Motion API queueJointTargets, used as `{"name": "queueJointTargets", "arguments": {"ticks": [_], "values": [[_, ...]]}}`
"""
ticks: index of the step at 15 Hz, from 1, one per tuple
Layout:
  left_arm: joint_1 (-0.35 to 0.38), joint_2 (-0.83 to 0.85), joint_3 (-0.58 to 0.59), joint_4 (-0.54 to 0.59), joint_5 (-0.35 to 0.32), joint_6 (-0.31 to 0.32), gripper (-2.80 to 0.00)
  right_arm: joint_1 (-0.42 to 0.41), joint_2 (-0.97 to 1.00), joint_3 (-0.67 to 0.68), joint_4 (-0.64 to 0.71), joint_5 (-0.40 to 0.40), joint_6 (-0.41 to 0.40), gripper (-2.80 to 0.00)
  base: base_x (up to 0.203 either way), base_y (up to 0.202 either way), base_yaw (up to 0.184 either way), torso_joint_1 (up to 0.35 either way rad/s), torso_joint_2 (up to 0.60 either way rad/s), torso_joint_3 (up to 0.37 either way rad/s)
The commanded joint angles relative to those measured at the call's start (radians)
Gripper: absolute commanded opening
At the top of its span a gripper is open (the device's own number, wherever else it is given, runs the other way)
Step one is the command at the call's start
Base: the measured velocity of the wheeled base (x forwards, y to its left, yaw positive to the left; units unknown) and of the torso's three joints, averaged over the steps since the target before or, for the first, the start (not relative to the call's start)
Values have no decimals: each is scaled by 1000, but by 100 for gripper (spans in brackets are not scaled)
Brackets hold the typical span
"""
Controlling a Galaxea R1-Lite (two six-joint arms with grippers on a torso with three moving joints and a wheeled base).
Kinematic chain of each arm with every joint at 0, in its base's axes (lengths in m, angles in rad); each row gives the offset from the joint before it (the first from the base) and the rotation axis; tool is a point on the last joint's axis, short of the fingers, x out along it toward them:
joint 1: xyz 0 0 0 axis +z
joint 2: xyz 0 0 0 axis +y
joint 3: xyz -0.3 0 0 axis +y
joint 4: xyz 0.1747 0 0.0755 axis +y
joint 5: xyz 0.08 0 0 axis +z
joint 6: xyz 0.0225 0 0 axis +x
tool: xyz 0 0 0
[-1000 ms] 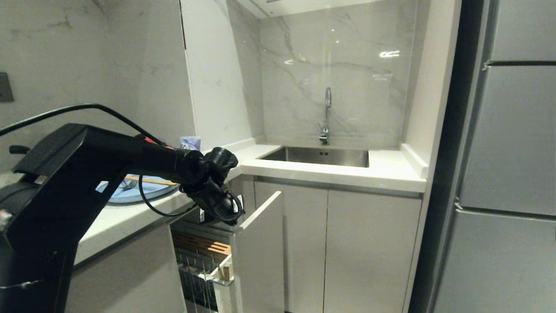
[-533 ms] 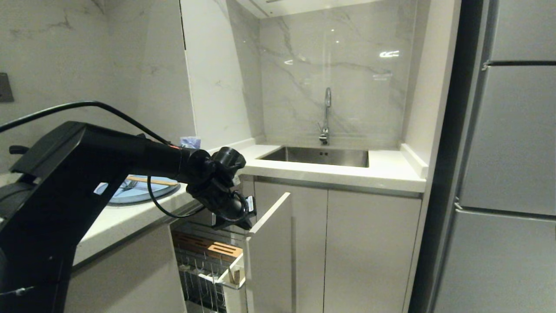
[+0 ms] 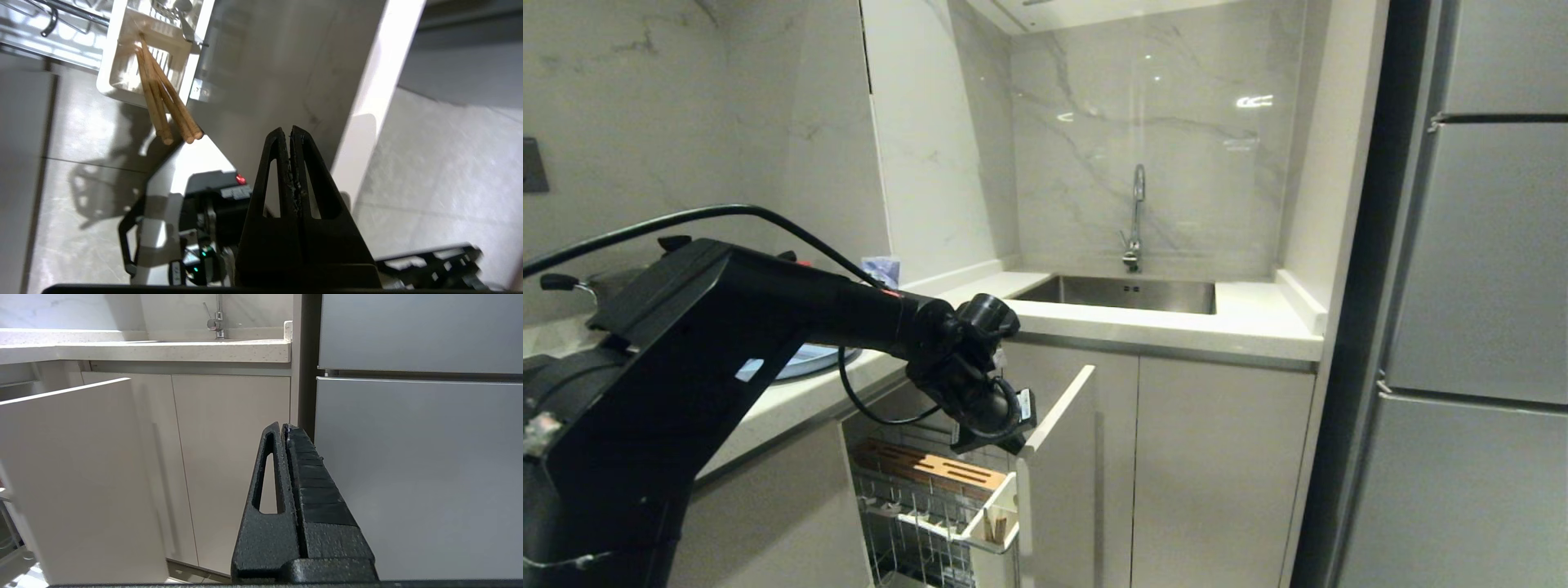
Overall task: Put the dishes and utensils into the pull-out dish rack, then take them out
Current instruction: Open the cupboard
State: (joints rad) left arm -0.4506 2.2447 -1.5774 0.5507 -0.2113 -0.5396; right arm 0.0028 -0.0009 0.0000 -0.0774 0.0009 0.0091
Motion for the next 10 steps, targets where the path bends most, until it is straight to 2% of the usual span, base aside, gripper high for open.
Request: {"name": "queueJointTargets", "arguments": {"ticks": [1,10], "values": [[-11,-11,8,3,-45,-3,-280,0,-1,26,-1,1,0,-280,0,0,0,0,0,0],[-52,-39,43,2,-193,-1,-280,0,-1,26,-1,1,0,-280,0,0,0,0,0,0]]}}
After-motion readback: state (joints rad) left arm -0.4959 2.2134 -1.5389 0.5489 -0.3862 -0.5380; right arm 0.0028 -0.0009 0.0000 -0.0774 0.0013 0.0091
